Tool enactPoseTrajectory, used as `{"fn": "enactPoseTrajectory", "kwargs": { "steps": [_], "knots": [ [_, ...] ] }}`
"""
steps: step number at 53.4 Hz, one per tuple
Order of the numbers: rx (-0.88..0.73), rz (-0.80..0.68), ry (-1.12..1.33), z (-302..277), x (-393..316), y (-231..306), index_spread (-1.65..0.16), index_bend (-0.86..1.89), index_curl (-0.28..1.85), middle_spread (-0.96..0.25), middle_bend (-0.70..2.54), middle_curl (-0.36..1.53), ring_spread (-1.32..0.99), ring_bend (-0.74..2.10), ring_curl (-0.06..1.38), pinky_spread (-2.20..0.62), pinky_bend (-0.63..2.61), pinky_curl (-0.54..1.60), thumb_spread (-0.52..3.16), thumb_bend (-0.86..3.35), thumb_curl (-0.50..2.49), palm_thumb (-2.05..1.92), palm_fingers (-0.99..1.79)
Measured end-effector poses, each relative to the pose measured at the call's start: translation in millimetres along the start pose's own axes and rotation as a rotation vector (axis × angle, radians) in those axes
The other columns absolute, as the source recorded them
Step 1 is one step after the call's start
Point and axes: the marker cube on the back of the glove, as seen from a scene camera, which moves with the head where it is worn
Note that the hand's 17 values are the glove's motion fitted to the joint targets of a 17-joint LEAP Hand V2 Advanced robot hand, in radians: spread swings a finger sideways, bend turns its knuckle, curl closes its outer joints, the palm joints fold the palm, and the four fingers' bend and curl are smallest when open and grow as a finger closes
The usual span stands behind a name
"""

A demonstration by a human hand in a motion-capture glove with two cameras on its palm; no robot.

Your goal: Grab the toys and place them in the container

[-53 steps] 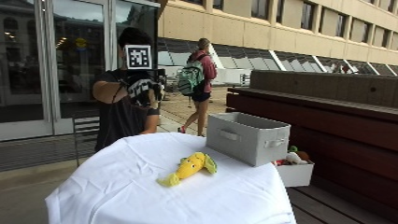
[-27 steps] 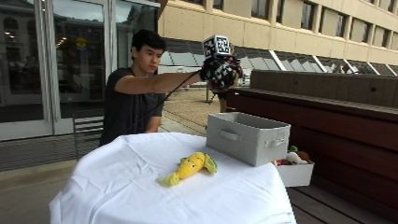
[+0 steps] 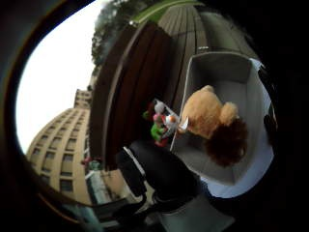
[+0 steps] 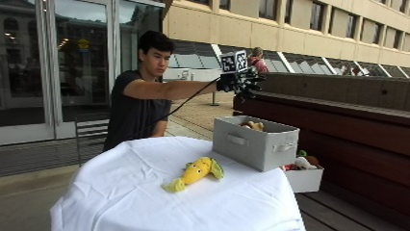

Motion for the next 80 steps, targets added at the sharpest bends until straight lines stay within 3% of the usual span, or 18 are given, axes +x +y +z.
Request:
{"fn": "enactPoseTrajectory", "kwargs": {
  "steps": [7, 22, 39, 54, 62, 67, 75, 80],
  "knots": [
    [0.037, 0.005, 0.079, -24.1, 36.0, -0.7, -0.29, 0.05, 0.07, -0.08, 0.29, 0.61, -0.15, 1.04, 0.41, -0.19, 1.57, 0.51, 0.94, -0.13, 0.47, -0.16, -0.07],
    [0.062, 0.147, 0.201, -40.7, 209.1, -6.0, -0.30, 0.12, 0.12, -0.03, 0.24, 0.55, -0.04, 0.75, 0.30, -0.01, 1.47, 0.43, 0.93, -0.12, 0.31, -0.15, -0.18],
    [-0.102, 0.152, 0.203, 45.8, 323.2, -1.4, -0.32, 0.12, 0.17, -0.05, 0.17, 0.47, -0.03, 0.49, 0.23, 0.05, 1.27, 0.35, 0.89, -0.11, 0.23, -0.15, -0.18],
    [-0.134, -0.087, 0.204, 144.4, 375.9, 0.8, -0.33, 0.15, 0.20, -0.11, 0.26, 0.46, -0.11, 0.47, 0.24, 0.04, 0.97, 0.28, 0.83, -0.12, 0.20, -0.16, -0.08],
    [-0.187, -0.173, 0.240, 184.9, 381.3, 8.1, -0.34, 0.28, 0.26, -0.14, 0.44, 0.51, -0.25, 0.67, 0.28, 0.00, 0.66, 0.18, 0.89, -0.05, 0.20, -0.05, 0.31],
    [-0.062, -0.201, 0.254, 192.8, 382.1, 17.3, -0.31, 0.45, 0.31, -0.18, 0.49, 0.53, -0.33, 0.78, 0.31, -0.09, 0.65, 0.18, 1.03, 0.08, 0.25, 0.18, 0.73],
    [0.182, -0.164, 0.234, 187.7, 379.8, 30.3, -0.27, 0.53, 0.39, -0.22, 0.48, 0.55, -0.39, 0.86, 0.35, -0.27, 0.74, 0.23, 1.12, 0.20, 0.31, 0.42, 1.00],
    [0.180, -0.162, 0.256, 171.8, 373.0, 32.1, -0.23, 0.72, 0.47, -0.23, 0.55, 0.57, -0.38, 0.90, 0.38, -0.36, 0.70, 0.26, 1.11, 0.25, 0.34, 0.56, 1.29]
  ]
}}
